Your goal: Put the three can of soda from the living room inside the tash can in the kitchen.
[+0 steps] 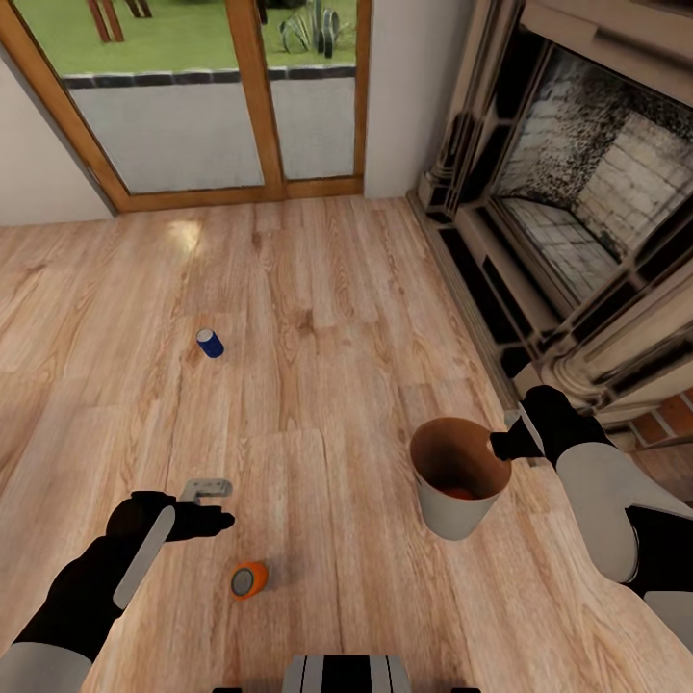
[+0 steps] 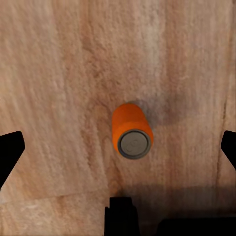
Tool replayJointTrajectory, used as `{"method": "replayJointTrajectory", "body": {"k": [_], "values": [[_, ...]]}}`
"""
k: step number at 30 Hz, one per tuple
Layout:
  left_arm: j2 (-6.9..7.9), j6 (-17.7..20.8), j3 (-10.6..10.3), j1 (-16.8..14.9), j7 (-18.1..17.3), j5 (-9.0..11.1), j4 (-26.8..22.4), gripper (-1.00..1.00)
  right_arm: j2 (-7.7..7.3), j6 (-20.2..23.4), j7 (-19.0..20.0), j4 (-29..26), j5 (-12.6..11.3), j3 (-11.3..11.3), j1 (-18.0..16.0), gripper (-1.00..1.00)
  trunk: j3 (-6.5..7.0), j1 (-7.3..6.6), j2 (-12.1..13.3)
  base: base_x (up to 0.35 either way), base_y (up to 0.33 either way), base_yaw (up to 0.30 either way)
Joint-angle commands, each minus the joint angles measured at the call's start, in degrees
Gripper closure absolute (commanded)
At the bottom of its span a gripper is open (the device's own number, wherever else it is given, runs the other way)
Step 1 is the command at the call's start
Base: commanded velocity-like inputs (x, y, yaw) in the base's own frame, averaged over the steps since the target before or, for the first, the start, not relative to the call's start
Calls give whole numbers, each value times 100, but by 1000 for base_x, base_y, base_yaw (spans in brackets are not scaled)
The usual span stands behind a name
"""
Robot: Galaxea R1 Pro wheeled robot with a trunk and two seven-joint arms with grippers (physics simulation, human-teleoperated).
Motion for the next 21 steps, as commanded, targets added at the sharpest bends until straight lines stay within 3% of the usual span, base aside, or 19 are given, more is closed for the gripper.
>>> {"method": "replayJointTrajectory", "body": {"k": [1,6,9,11,18,21], "values": [[0,2,2,0,-3,4,7,-100,0,10,25,3,-74,-9,-2,100,0,0,0,4,0,0],[-55,22,4,-6,31,-13,148,-100,4,10,25,16,-56,8,-6,100,0,0,0,2,0,0],[-269,15,-8,-11,45,-33,745,-100,7,10,25,44,31,50,-21,100,0,0,0,0,0,0],[-442,-23,-17,-66,44,-30,1444,-100,15,10,25,159,98,67,-142,100,0,0,0,0,0,0],[-580,-515,7,-141,12,-13,2410,-100,-55,10,17,780,185,156,-643,100,0,0,0,0,0,0],[-611,-773,22,-229,8,3,2866,-100,-71,10,-107,1048,458,223,-861,100,0,0,0,0,0,0]]}}
